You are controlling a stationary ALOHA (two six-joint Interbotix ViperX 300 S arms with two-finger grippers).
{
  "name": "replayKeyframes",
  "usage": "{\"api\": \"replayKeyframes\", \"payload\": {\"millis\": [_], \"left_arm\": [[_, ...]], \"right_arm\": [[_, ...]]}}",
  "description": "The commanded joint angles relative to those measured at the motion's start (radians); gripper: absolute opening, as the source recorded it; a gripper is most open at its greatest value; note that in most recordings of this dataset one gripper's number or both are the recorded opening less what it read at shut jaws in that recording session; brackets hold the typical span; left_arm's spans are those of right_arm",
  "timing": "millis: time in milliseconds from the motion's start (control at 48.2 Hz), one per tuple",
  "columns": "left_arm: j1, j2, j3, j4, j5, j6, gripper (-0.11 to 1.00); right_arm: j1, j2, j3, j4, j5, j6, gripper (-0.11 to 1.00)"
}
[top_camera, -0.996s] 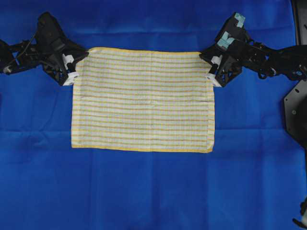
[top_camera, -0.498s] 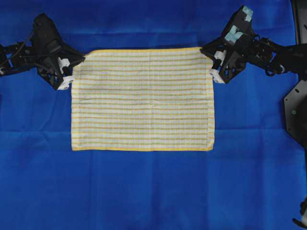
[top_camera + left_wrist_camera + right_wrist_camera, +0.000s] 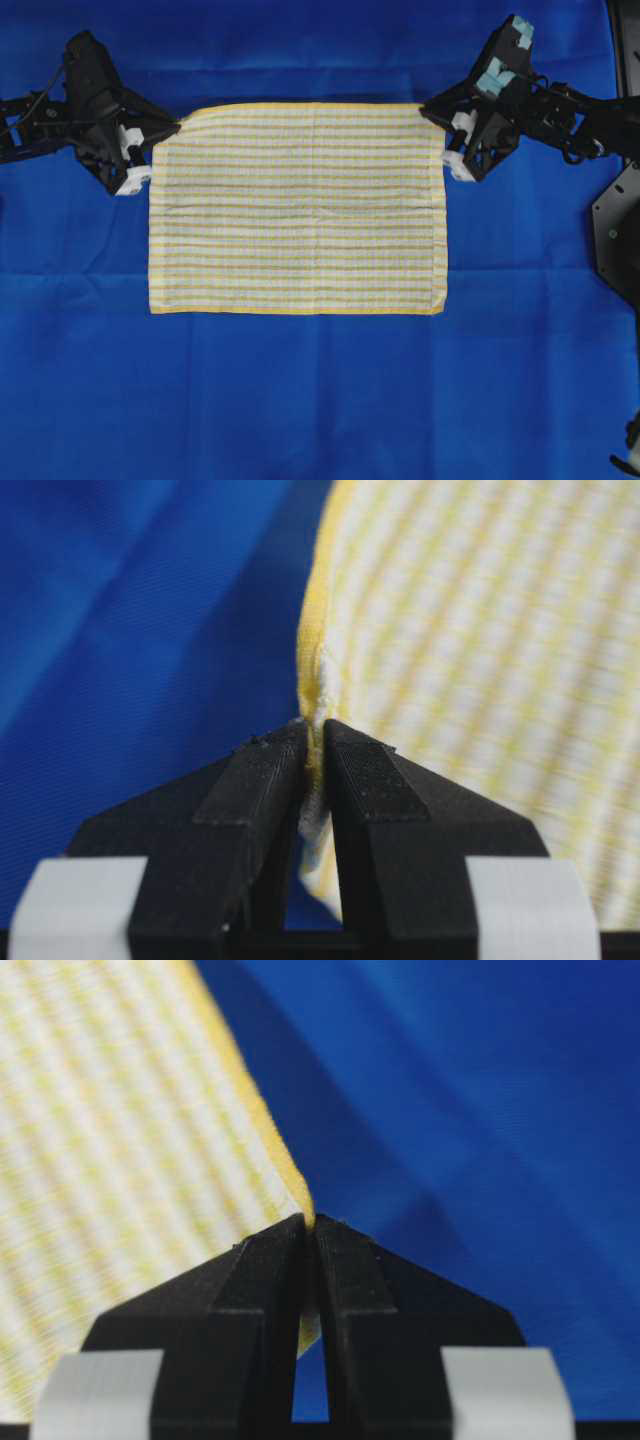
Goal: Fold the yellow towel.
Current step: 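Fold the top edge down toward the bottom edge with both grippers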
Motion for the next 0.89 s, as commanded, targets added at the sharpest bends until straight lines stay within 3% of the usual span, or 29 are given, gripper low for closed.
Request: {"api": "replayKeyframes", "payload": {"millis": [0,270,436,643,871], "left_arm": [[-0.038,-0.054,0.005,-0.002,-0.006,-0.002,0.06],[-0.192,-0.198,0.029,-0.002,0.055,-0.032,0.06],[-0.305,-0.253,0.052,-0.002,0.078,-0.089,0.06],[-0.425,-0.272,0.074,-0.002,0.08,-0.178,0.06],[-0.526,-0.259,0.069,-0.002,0.08,-0.195,0.06]], "right_arm": [[0.044,-0.034,0.003,0.006,0.008,0.002,0.04],[0.206,-0.124,0.035,0.094,0.054,0.002,0.04],[0.307,-0.199,0.058,0.149,0.095,0.002,0.04],[0.423,-0.278,0.08,0.181,0.112,0.002,0.04],[0.511,-0.279,0.078,0.213,0.124,0.002,0.04]]}}
